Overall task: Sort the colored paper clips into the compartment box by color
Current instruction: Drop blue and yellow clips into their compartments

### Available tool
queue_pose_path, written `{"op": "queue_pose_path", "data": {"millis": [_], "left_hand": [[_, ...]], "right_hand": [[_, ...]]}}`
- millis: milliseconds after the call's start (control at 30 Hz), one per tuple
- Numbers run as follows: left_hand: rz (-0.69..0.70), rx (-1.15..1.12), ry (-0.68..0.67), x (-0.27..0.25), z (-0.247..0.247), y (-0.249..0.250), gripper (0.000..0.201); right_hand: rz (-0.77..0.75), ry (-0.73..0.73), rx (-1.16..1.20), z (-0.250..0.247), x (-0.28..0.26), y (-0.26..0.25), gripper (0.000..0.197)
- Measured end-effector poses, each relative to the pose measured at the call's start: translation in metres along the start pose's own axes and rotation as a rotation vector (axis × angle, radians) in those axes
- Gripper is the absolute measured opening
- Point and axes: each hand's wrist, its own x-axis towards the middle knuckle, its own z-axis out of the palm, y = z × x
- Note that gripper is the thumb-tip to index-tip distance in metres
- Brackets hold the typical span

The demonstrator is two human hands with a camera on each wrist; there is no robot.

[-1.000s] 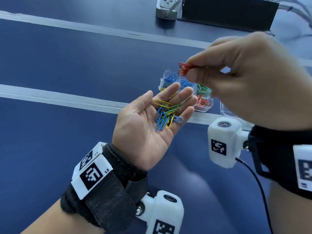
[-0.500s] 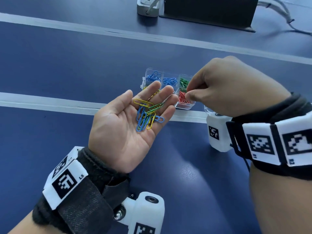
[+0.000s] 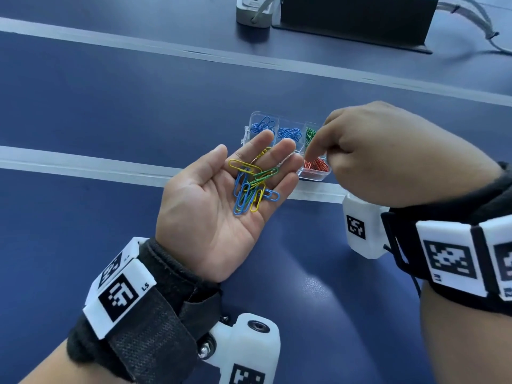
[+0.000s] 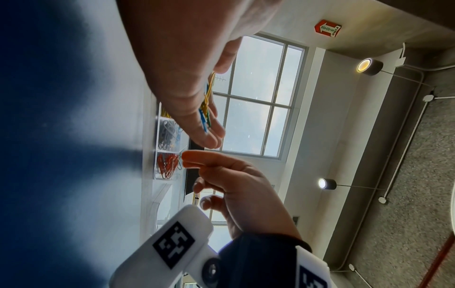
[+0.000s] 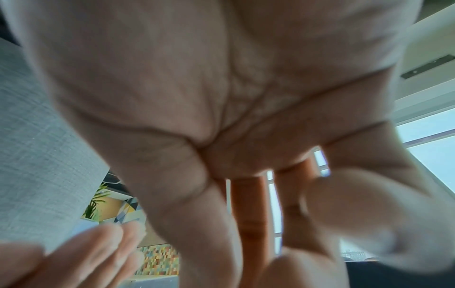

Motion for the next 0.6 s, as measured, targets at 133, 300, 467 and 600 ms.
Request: {"op": "queue_pose_path", "data": {"millis": [133, 300, 467, 600], "left_hand": [[-0.005, 0.018, 0.002, -0.003, 0.002, -0.001, 0.051], [-0.003, 0.025, -0.003, -0.005, 0.002, -0.001, 0.056], [0.002, 0.004, -0.03, -0.006, 0.002, -0.001, 0.058], [0.003, -0.023, -0.057, -0.005, 0.001, 0.0, 0.057]], "right_hand": [[-0.015, 0.031, -0.007, 0.0, -0.004, -0.001, 0.033], [-0.245, 0.186, 0.113, -0.005, -0.012, -0.021, 0.022], [-0.253, 0.075, 0.037, 0.009, -0.004, -0.026, 0.016], [-0.282, 0.14, 0.049, 0.006, -0.006, -0.024, 0.011]]}}
